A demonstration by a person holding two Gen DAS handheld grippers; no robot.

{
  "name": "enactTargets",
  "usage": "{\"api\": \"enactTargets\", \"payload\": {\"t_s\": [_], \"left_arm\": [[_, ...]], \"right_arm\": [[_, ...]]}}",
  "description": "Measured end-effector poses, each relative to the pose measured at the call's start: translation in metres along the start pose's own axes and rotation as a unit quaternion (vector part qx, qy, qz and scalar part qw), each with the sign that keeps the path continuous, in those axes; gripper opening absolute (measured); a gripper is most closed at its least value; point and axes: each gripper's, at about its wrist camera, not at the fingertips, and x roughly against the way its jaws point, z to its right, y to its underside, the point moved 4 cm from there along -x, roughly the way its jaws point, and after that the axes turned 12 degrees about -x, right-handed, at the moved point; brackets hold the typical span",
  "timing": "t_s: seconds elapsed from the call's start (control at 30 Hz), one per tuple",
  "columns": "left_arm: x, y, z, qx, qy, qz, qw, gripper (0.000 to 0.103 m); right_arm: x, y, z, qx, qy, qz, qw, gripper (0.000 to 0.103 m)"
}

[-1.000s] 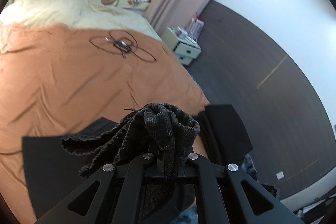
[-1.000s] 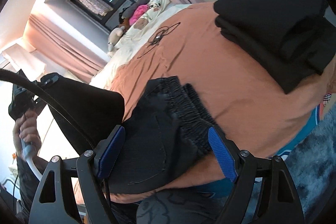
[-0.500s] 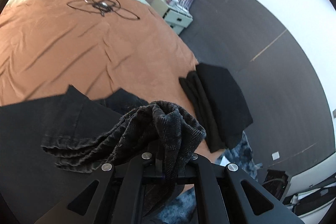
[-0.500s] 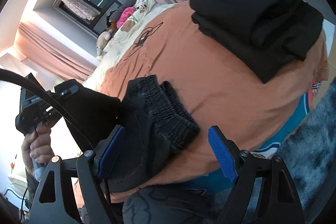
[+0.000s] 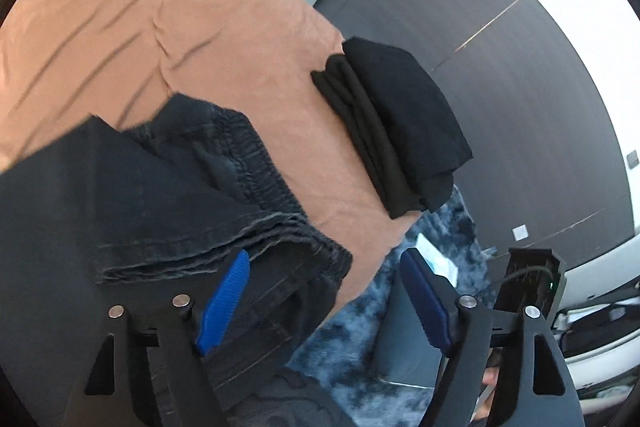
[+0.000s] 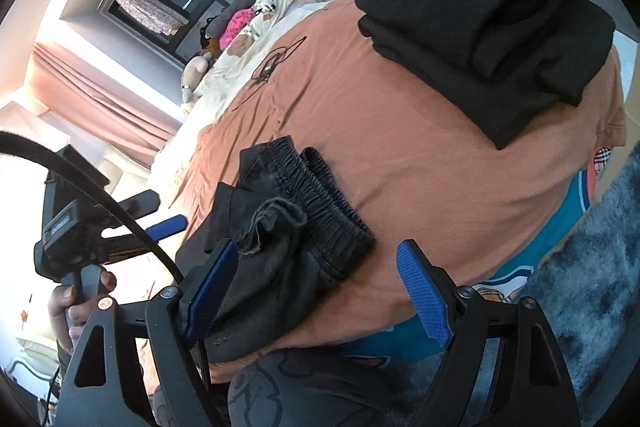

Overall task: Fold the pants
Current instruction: 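Lay the hem onto the waistband and open the left tool, then withdraw both open tools from the folded pants, then move the open right tool over the folded pants toward the waistband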

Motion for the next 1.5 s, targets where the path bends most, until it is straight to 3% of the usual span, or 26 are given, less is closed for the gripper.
{"api": "enactTargets", "payload": {"t_s": [0.37,0.63,0.73,1.23,1.5], "left_arm": [[0.098,0.044,-0.069,0.042,-0.103,0.042,0.9929,0.08],[0.168,0.097,-0.12,0.106,-0.159,0.088,0.9777,0.08],[0.186,0.12,-0.135,0.13,-0.163,0.099,0.9729,0.08],[0.211,0.235,-0.187,0.213,-0.183,0.139,0.9497,0.08],[0.216,0.28,-0.191,0.238,-0.212,0.158,0.9344,0.08]], "right_arm": [[-0.022,0.012,-0.021,0.036,0.001,-0.027,0.999,0.081],[-0.032,0.017,-0.041,0.07,0.003,-0.047,0.996,0.081],[-0.033,0.014,-0.043,0.084,0.011,-0.042,0.995,0.081],[-0.023,0.026,-0.067,0.157,0.081,-0.035,0.984,0.081],[-0.023,0.034,-0.096,0.219,0.079,-0.034,0.972,0.081]]}}
